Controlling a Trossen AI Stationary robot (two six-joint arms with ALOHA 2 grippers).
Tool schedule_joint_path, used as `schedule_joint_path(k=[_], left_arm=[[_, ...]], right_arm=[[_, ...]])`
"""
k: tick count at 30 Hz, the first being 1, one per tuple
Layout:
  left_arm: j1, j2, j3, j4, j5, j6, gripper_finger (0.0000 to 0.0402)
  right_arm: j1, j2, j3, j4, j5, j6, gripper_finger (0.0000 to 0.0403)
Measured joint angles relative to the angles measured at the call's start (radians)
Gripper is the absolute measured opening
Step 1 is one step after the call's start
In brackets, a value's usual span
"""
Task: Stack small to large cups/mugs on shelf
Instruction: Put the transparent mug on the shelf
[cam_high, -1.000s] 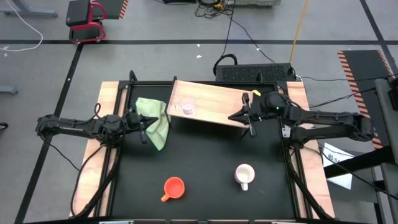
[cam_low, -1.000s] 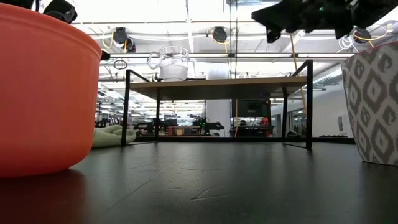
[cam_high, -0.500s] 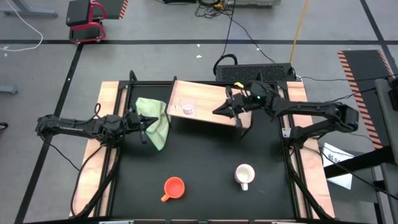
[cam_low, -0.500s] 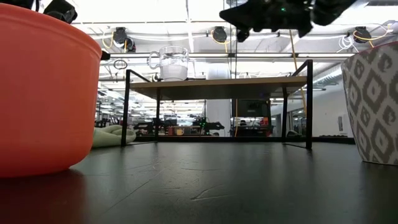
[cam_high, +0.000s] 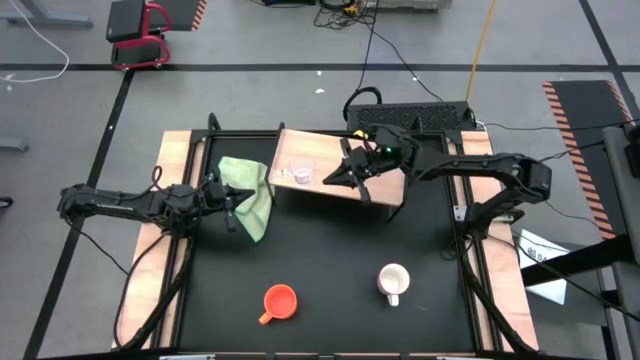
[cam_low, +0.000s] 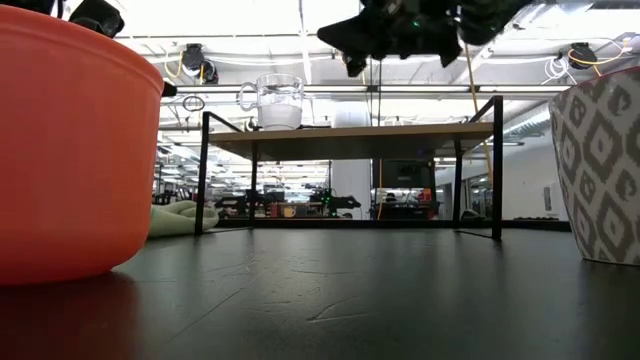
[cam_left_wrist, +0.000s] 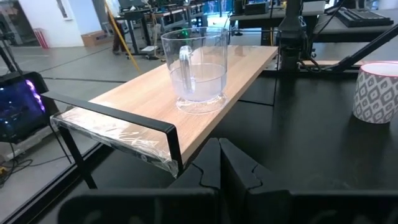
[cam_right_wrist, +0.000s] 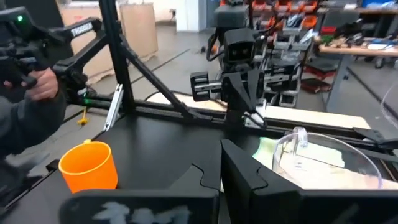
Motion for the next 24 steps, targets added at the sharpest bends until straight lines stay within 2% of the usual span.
schedule_joint_path(k=[9,17,21,24], left_arm=[[0.000,0.000,0.000,-0.003,0.000,0.001,0.0000],[0.000,0.000,0.000,-0.009,0.000,0.011,0.0000],[0.000,0.000,0.000,-0.002,0.000,0.012,0.0000],[0.000,0.000,0.000,-0.009,0.000,0.008,0.0001]], right_arm=[[-0.013,0.038,0.283,-0.422,-0.013,-0.161,0.0000],[-0.043,0.048,0.314,-0.469,0.005,-0.167,0.0000],[-0.031,0.109,0.314,-0.451,0.036,-0.185,0.0000],[-0.029,0.170,0.381,-0.514,0.049,-0.219,0.0000]])
